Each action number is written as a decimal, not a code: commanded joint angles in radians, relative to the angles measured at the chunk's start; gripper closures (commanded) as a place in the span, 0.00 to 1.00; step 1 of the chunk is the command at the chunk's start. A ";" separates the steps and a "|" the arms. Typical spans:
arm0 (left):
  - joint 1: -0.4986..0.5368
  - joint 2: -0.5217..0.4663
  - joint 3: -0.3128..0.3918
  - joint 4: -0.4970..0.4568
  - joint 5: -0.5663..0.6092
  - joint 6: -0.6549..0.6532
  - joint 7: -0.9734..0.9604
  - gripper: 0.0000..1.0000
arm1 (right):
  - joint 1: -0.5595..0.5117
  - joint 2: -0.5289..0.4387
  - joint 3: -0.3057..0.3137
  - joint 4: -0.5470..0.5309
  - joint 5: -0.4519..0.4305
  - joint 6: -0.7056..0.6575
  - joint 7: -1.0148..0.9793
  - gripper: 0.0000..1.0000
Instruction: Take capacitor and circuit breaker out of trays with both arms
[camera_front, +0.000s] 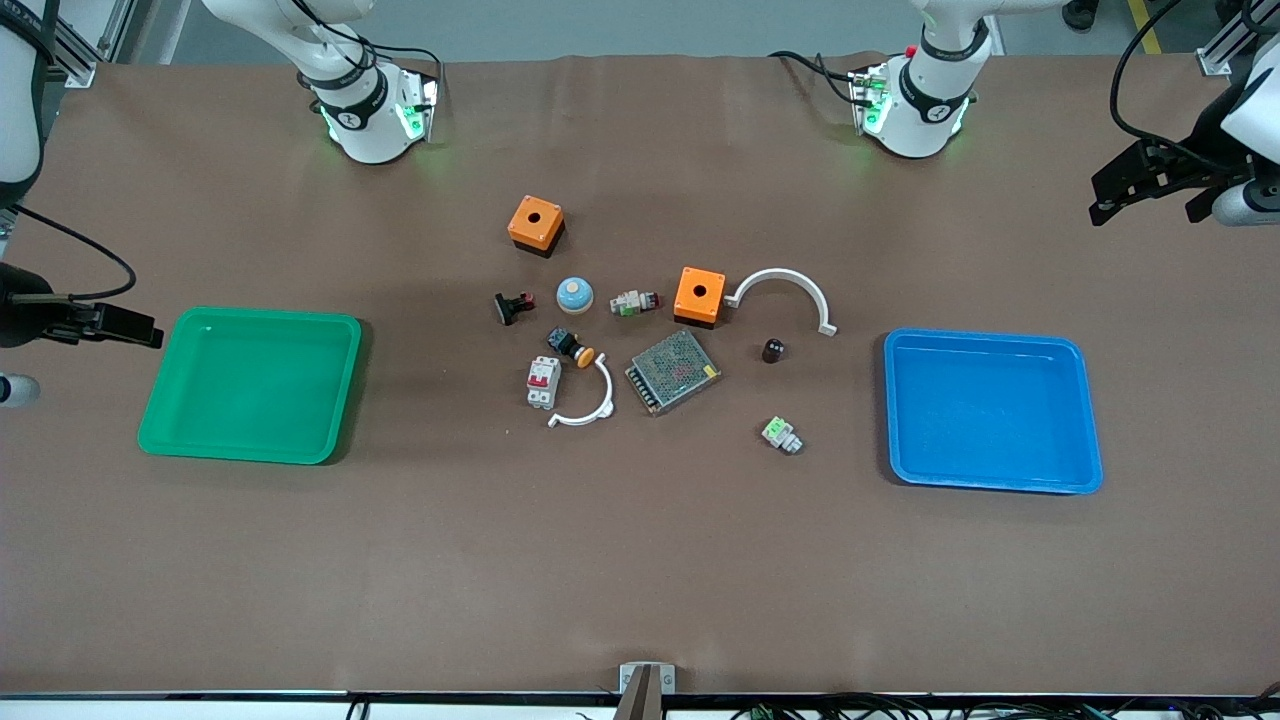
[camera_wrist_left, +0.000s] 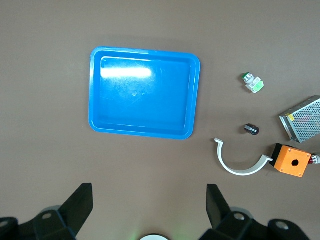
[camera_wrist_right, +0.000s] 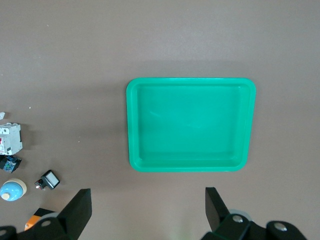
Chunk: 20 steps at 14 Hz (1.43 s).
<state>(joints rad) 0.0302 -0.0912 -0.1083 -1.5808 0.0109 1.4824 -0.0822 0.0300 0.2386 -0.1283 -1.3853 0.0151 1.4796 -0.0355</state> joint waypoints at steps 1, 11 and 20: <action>0.010 -0.007 0.002 -0.007 -0.025 0.001 0.021 0.00 | -0.013 -0.111 0.018 -0.127 -0.010 0.033 -0.007 0.00; -0.001 0.005 -0.002 -0.010 -0.026 0.024 0.022 0.00 | -0.042 -0.314 0.038 -0.351 -0.012 0.097 -0.020 0.00; -0.001 0.010 -0.002 -0.015 -0.023 0.039 0.022 0.00 | -0.062 -0.426 0.068 -0.449 -0.023 0.136 -0.026 0.00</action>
<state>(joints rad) 0.0269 -0.0761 -0.1109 -1.5914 0.0069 1.5090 -0.0806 -0.0070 -0.1407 -0.0798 -1.7882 0.0068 1.5936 -0.0491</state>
